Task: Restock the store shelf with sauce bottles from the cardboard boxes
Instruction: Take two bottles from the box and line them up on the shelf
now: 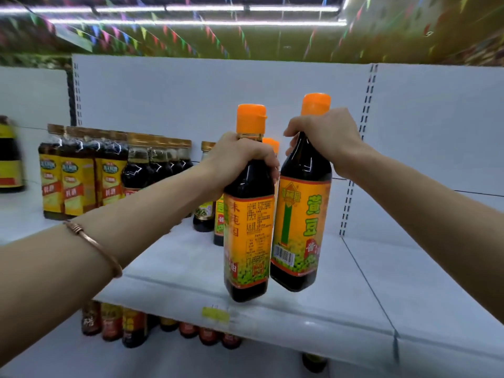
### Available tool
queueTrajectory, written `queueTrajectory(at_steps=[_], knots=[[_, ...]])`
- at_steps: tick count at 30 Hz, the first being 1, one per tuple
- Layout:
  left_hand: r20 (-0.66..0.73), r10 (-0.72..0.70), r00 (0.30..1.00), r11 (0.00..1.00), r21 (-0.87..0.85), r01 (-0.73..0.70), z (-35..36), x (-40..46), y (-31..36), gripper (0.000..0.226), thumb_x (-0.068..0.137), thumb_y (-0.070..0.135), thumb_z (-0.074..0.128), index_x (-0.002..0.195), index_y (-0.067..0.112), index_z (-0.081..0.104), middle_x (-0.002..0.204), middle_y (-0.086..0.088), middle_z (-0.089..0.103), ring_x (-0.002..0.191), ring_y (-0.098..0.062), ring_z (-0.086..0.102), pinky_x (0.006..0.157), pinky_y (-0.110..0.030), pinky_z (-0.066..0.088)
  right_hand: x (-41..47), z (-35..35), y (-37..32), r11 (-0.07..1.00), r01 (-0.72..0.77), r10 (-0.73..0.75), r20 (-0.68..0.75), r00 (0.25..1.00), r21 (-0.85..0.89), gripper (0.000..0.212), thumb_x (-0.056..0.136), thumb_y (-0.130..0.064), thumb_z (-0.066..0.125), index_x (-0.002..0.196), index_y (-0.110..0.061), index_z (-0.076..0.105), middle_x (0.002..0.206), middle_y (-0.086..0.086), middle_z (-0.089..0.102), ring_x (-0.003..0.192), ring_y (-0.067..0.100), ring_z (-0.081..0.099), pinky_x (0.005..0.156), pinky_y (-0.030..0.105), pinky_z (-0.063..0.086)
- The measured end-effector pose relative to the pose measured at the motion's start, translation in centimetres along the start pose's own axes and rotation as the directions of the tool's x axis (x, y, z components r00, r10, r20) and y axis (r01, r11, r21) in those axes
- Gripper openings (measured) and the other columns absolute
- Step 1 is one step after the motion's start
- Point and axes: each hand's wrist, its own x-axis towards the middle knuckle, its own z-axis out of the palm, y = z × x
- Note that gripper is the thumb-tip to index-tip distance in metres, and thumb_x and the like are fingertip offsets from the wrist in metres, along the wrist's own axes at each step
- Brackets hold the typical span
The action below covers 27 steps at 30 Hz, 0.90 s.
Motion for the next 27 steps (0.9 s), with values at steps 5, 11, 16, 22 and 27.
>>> queueTrajectory(at_steps=[5,11,16,22,27], knots=[[-0.051,-0.024,0.998,0.999,0.025,0.025,-0.2,2.5,-1.9,0.014,0.078,-0.001,0.058,0.065,0.001,0.061,0.065,-0.010,0.068,0.062,-0.024,0.065,0.065,-0.028,0.056,2.5,1.3,2.7,1.000,-0.002,0.003,0.028,1.000,-0.021,0.041,0.057,-0.024,0.074,0.080,0.009,0.065,0.083,0.022,0.072,0.070,0.035,0.071,0.075,0.046,0.060],[-0.062,-0.057,0.996,0.989,0.130,0.064,-0.9,4.1,-5.1,0.018,0.077,0.001,0.060,0.061,0.008,0.063,0.069,-0.010,0.070,0.068,-0.026,0.066,0.076,-0.036,0.053,3.5,3.0,6.6,1.000,-0.002,0.002,0.023,1.000,-0.028,0.022,0.067,-0.021,0.073,0.070,-0.001,0.064,0.082,0.021,0.072,0.062,0.030,0.068,0.069,0.040,0.057],[-0.115,-0.036,0.993,0.987,0.149,0.053,-1.4,5.0,-6.5,0.015,0.080,0.003,0.061,0.066,0.007,0.063,0.069,-0.008,0.070,0.066,-0.023,0.067,0.075,-0.035,0.055,4.3,4.3,8.5,0.992,0.092,-0.097,-0.055,0.994,-0.090,0.039,0.073,-0.027,0.072,0.050,-0.019,0.041,0.059,0.005,0.055,0.052,0.020,0.051,0.056,0.033,0.043],[-0.059,0.036,0.998,0.979,0.200,-0.023,-1.2,5.4,-7.4,0.018,0.090,0.020,0.059,0.076,0.011,0.065,0.079,-0.011,0.073,0.072,-0.024,0.069,0.083,-0.038,0.054,3.2,5.2,9.5,0.982,0.187,-0.187,-0.030,0.982,0.019,0.042,0.087,-0.044,0.060,0.057,-0.021,0.042,0.075,0.024,0.066,0.061,0.035,0.060,0.062,0.039,0.049],[0.002,0.007,1.000,0.994,0.107,-0.007,-2.2,3.8,-9.8,0.041,0.085,0.047,0.060,0.116,0.019,0.060,0.104,0.000,0.072,0.098,-0.017,0.070,0.090,-0.042,0.051,1.2,5.4,11.8,0.964,0.240,-0.243,0.014,0.970,0.111,0.021,0.089,-0.046,0.054,0.075,-0.032,0.056,0.076,-0.010,0.065,0.076,0.011,0.065,0.075,0.038,0.052]])
